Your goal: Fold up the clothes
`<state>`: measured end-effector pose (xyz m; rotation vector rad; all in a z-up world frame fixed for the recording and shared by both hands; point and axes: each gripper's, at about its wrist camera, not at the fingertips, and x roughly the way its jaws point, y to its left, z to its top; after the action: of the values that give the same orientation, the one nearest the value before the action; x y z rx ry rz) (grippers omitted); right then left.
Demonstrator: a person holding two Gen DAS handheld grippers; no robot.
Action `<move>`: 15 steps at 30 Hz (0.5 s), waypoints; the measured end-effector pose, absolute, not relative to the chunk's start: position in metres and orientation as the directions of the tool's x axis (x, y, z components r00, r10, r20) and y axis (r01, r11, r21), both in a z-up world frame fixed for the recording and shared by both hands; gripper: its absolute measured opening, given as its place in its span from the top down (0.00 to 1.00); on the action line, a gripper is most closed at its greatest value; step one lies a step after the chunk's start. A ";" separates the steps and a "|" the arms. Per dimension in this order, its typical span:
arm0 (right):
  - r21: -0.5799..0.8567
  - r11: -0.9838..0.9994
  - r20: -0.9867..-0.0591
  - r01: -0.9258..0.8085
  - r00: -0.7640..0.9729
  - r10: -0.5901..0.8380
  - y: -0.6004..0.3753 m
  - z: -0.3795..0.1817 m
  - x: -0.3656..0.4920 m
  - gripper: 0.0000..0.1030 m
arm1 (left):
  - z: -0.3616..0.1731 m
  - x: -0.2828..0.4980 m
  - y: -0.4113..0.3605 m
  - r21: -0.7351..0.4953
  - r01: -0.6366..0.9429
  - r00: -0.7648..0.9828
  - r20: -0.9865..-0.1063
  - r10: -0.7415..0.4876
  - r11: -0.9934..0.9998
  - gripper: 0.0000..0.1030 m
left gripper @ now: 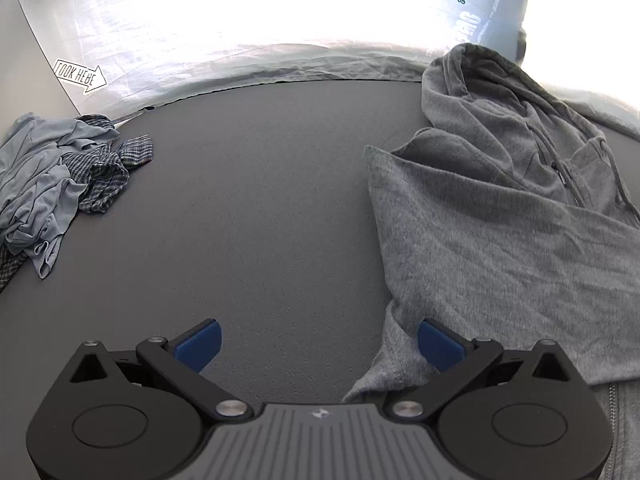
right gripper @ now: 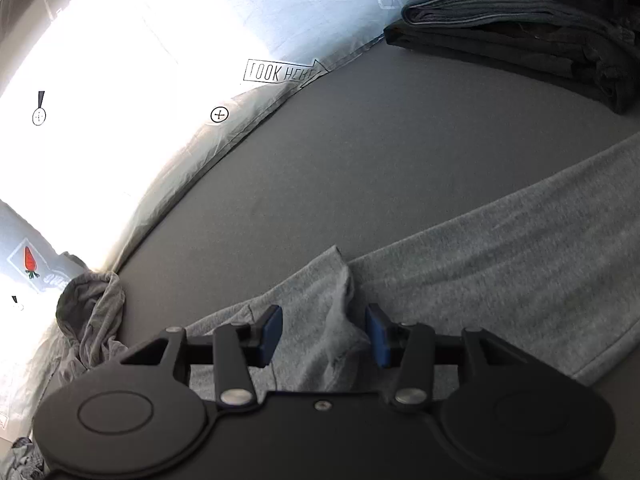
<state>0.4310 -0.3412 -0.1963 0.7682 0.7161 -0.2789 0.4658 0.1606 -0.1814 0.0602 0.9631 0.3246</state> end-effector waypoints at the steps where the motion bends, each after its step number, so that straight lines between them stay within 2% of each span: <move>1: 0.573 0.663 -0.669 0.482 0.743 0.038 -0.344 -0.199 0.428 0.55 | -0.184 0.463 0.159 0.201 -0.245 0.534 -0.789 0.305 0.948 0.00; 5: 0.765 0.420 -0.576 0.488 0.810 0.109 -0.360 -0.220 0.408 0.55 | -0.184 0.459 0.165 0.187 -0.249 0.545 -0.784 0.297 0.950 0.00; 7: 0.807 0.346 -0.543 0.478 0.832 0.115 -0.363 -0.228 0.402 0.56 | -0.184 0.459 0.170 0.185 -0.259 0.536 -0.789 0.300 0.948 0.00; 13: 0.743 0.459 -0.587 0.488 0.804 0.096 -0.346 -0.218 0.414 0.61 | -0.186 0.455 0.175 0.148 -0.287 0.540 -0.791 0.288 0.946 0.00; 15: 0.737 0.460 -0.602 0.494 0.791 0.115 -0.341 -0.220 0.420 0.75 | -0.187 0.455 0.179 0.114 -0.305 0.535 -0.801 0.269 0.946 0.00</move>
<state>0.4199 -0.3405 -0.2197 1.0850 0.6458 -0.2547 0.4549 0.1789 -0.1870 -0.0414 0.9466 0.3420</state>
